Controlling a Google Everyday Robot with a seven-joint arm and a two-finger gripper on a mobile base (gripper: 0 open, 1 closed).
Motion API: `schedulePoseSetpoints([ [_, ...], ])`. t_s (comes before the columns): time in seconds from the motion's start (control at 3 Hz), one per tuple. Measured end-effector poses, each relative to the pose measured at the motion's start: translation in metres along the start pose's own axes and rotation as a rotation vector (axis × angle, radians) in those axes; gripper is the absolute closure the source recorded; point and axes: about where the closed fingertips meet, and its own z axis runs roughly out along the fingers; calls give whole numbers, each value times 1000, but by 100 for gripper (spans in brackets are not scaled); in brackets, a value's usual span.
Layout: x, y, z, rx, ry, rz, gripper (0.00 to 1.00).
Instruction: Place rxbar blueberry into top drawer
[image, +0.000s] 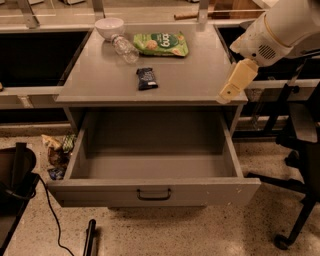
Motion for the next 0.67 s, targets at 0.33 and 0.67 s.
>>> schedulePoseSetpoints([
  [0.33, 0, 0, 0, 0, 0, 0, 0],
  [0.67, -12, -27, 24, 30, -68, 58, 0],
])
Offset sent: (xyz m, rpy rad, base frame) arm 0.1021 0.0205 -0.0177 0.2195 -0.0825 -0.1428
